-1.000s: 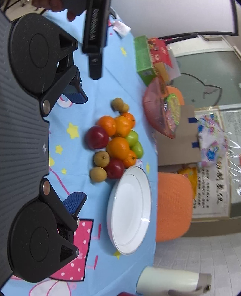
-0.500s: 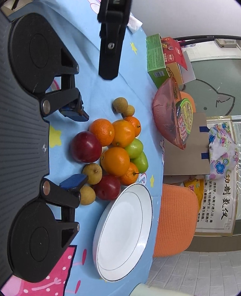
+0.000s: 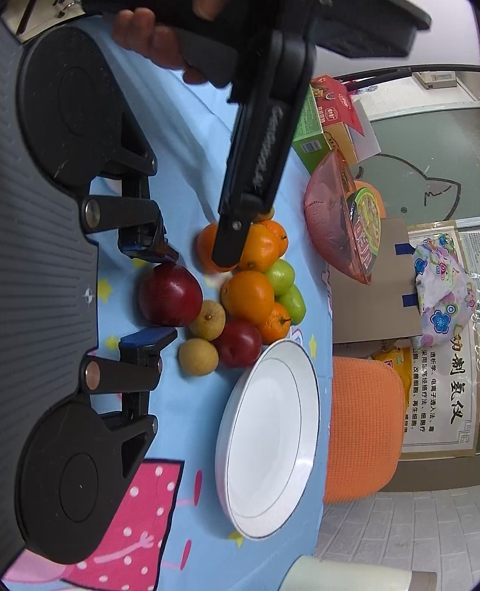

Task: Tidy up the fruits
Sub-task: 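Grasp a dark red plum with the right tool while the left tool grasps a mandarin orange, then carry both fruits over the white plate and open both tools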

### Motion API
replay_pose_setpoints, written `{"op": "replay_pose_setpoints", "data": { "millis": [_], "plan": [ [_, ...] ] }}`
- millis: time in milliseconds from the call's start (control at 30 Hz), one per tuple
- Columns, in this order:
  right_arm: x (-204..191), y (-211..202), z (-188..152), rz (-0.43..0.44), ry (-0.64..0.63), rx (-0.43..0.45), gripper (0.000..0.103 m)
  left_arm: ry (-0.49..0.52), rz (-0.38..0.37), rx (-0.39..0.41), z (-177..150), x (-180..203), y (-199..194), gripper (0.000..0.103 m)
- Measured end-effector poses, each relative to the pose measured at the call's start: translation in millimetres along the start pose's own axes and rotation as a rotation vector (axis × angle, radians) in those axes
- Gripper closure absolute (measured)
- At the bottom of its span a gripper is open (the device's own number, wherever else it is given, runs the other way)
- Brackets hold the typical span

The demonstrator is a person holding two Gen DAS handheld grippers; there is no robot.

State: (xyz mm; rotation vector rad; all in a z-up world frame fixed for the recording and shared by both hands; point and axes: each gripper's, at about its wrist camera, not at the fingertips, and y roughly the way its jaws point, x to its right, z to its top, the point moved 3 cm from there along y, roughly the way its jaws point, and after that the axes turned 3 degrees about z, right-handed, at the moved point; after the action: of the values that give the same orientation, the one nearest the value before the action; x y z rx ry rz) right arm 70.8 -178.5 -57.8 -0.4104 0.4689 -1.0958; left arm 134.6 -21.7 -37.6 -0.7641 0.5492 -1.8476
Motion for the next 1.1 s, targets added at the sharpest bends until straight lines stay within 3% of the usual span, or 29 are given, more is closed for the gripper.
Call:
{"op": "replay_pose_setpoints", "data": {
  "millis": [467,600,833,1100],
  "plan": [
    [2.0,3.4,-1.3,-0.025,-0.013,0.010,0.034,0.060,0.050,-0.020,0.9,6.2,13.6,0.000],
    [0.6,5.3,-0.9,-0.033,-0.034,0.011,0.038,0.060,0.050,-0.022,-1.2,8.0,11.7,0.000],
    [3.5,-12.2,-1.6,-0.049,-0.020,0.024,0.038,0.057,0.009,0.003,-0.6,17.3,-7.6,0.000],
    [27.2,-33.1,26.6,-0.147,-0.049,0.108,0.038,0.117,-0.044,0.080,29.1,50.3,-23.5,0.000]
  ]
}}
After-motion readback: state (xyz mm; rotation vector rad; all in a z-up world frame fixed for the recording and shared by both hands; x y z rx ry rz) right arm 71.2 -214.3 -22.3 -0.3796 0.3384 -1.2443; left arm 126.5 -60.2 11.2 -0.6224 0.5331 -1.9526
